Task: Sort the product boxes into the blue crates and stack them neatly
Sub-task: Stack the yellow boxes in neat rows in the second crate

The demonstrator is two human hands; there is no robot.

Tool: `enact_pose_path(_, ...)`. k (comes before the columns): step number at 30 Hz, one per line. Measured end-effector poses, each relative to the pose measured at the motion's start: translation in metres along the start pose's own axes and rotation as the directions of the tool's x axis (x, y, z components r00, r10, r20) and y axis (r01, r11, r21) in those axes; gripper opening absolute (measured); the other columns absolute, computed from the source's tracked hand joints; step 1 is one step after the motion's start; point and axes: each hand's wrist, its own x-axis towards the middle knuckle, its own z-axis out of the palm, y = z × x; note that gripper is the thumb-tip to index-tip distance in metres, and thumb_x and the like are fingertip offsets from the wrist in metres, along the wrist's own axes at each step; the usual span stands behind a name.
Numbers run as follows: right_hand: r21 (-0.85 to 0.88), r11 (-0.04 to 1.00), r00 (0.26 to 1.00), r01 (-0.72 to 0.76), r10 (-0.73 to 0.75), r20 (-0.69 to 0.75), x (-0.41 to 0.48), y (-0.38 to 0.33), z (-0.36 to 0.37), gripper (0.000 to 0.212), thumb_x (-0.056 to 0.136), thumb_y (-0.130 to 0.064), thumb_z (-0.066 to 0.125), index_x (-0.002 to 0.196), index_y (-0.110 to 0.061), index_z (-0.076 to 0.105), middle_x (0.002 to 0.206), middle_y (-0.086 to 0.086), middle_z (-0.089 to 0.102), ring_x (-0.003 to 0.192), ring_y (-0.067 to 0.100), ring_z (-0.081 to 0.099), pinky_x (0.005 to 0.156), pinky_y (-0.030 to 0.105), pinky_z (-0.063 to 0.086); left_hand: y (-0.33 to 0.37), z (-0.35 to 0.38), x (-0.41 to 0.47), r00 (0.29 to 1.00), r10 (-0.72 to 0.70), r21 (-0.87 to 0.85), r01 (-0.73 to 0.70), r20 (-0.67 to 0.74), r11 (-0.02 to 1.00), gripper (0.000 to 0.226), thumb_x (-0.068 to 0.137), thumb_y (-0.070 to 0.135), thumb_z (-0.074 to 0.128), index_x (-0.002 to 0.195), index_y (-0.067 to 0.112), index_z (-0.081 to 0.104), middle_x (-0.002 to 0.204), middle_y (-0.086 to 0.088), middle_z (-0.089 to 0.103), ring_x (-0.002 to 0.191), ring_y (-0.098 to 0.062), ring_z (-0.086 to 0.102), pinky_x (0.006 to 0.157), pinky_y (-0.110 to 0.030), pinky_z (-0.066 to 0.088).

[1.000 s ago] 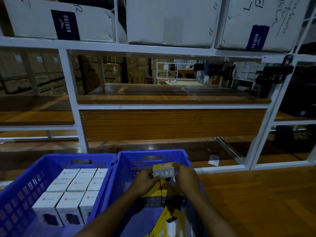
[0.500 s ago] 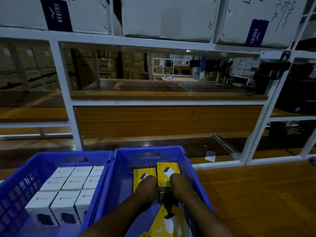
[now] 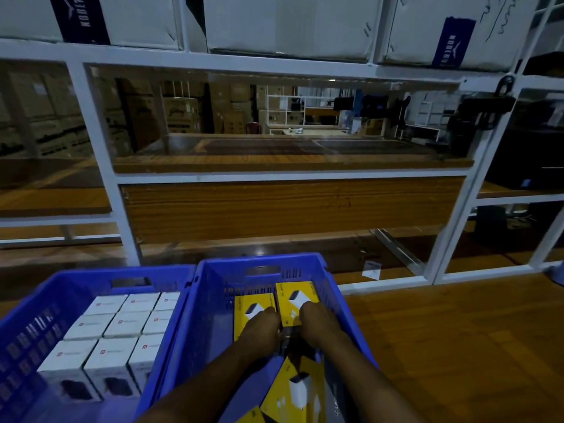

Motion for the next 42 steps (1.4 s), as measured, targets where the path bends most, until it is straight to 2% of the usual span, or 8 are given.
enact_pose_path(10,0.048,0.999,0.999,0.019,-0.021,0.025,-0.003,-0.001,0.001,0.015,0.091,-0.016,0.062,0.078,-0.014,0.054,0.085,0.005,0.055,0.093,0.029,0.065,0.066,0.030,0.042,0.002,-0.005,-0.008,1.000,-0.021,0.062,0.021,0.008,0.998,0.033,0.092,0.029,0.058,0.119,0.011,0.057,0.123,-0.012,0.055,0.113,-0.031,0.056,0.086,-0.042,0.050)
enact_pose_path(13,0.050,0.998,0.998,0.025,-0.028,0.062,-0.006,-0.002,-0.006,0.008,0.090,-0.016,0.061,0.090,-0.008,0.063,0.091,0.011,0.062,0.098,0.032,0.065,0.069,0.029,0.043,0.001,-0.016,-0.014,0.999,-0.039,0.000,0.039,0.002,0.999,0.059,0.087,0.031,0.064,0.137,0.010,0.041,0.125,-0.013,0.056,0.118,-0.033,0.054,0.093,-0.043,0.050)
enact_pose_path(16,0.052,0.998,0.996,0.037,-0.041,0.080,-0.007,-0.002,-0.011,0.024,0.090,-0.017,0.061,0.070,-0.009,0.050,0.072,0.009,0.051,0.085,0.035,0.060,0.066,0.028,0.038,0.000,-0.027,-0.019,0.998,-0.055,-0.007,0.055,0.002,0.998,0.072,0.086,0.033,0.068,0.145,0.007,0.035,0.126,-0.015,0.056,0.120,-0.033,0.051,0.091,-0.043,0.048)
enact_pose_path(20,0.052,0.997,0.993,0.059,-0.064,0.104,-0.013,-0.004,-0.011,0.015,0.087,-0.013,0.063,0.095,-0.001,0.068,0.082,0.014,0.062,0.074,0.029,0.060,0.062,0.028,0.043,0.004,-0.033,-0.036,0.998,-0.045,-0.109,0.048,0.036,0.993,0.057,0.090,0.030,0.067,0.138,0.004,0.050,0.126,-0.016,0.063,0.123,-0.029,0.054,0.097,-0.038,0.046)
enact_pose_path(25,0.052,0.994,0.987,0.097,-0.103,0.124,-0.018,-0.003,-0.010,0.018,0.085,-0.019,0.065,0.095,-0.008,0.074,0.095,0.013,0.070,0.083,0.028,0.065,0.070,0.037,0.057,0.022,-0.036,-0.060,0.995,0.011,-0.240,0.013,0.099,0.971,0.021,0.090,0.022,0.062,0.099,0.004,0.067,0.093,-0.019,0.069,0.085,-0.034,0.064,0.069,-0.041,0.049)
enact_pose_path(29,0.044,0.992,0.985,0.120,-0.125,0.118,-0.026,-0.008,-0.010,0.030,0.087,-0.036,0.067,0.095,-0.008,0.073,0.096,0.014,0.070,0.088,0.031,0.065,0.077,0.039,0.058,0.036,-0.038,-0.074,0.992,0.048,-0.257,-0.017,0.115,0.966,0.032,0.083,0.016,0.059,0.057,0.021,0.040,0.069,-0.013,0.051,0.066,-0.029,0.051,0.058,-0.032,0.030)
enact_pose_path(36,-0.077,0.993,0.992,0.092,-0.084,0.098,-0.049,-0.007,-0.021,0.017,0.087,-0.027,0.064,0.081,-0.014,0.054,0.101,0.013,0.068,0.086,0.030,0.062,0.069,0.033,0.050,0.046,-0.034,-0.080,0.981,0.059,-0.323,0.004,0.186,0.946,0.026,0.079,0.035,0.066,0.073,0.012,0.058,0.086,-0.020,0.065,0.077,-0.029,0.059,0.064,-0.035,0.040)
enact_pose_path(42,-0.160,0.986,0.974,0.051,-0.014,0.224,-0.069,-0.004,-0.029,0.018,0.089,-0.029,0.062,0.098,-0.013,0.058,0.106,0.012,0.064,0.096,0.029,0.063,0.071,0.032,0.046,0.051,-0.030,-0.082,0.968,0.049,-0.356,0.043,0.246,0.934,0.035,0.086,0.041,0.068,0.092,0.007,0.070,0.079,-0.014,0.072,0.069,-0.029,0.072,0.065,-0.042,0.057)
